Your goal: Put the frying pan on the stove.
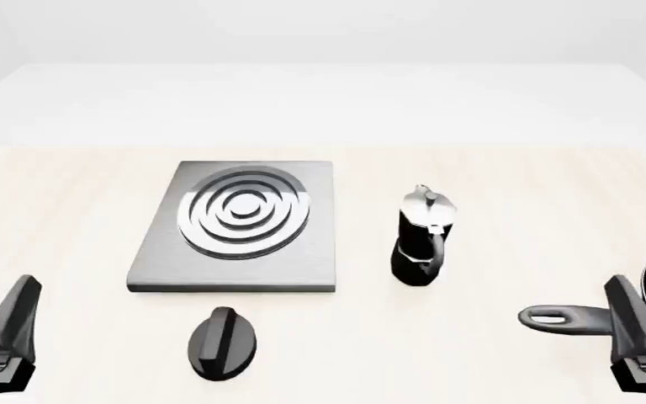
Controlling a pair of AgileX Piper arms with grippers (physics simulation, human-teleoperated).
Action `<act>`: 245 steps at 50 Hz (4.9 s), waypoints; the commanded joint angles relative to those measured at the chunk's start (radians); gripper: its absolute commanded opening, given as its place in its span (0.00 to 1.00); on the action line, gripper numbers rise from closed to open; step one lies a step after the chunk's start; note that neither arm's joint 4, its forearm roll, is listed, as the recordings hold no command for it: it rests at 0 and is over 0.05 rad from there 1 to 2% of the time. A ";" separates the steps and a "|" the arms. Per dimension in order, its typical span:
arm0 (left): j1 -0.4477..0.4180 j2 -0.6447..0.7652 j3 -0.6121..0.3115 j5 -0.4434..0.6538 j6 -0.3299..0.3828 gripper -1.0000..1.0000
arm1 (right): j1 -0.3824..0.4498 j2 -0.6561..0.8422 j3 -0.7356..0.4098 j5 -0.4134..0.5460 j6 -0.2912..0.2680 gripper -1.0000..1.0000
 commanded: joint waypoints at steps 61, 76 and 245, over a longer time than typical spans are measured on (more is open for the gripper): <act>0.003 0.008 -0.007 0.009 -0.015 1.00 | 0.098 -0.002 -0.550 0.523 0.004 1.00; 0.001 0.008 -0.007 0.009 -0.011 1.00 | 0.105 -0.002 -0.716 0.688 0.014 1.00; -0.492 1.060 -0.651 -0.460 0.146 1.00 | 0.142 -0.002 -1.246 1.220 0.110 1.00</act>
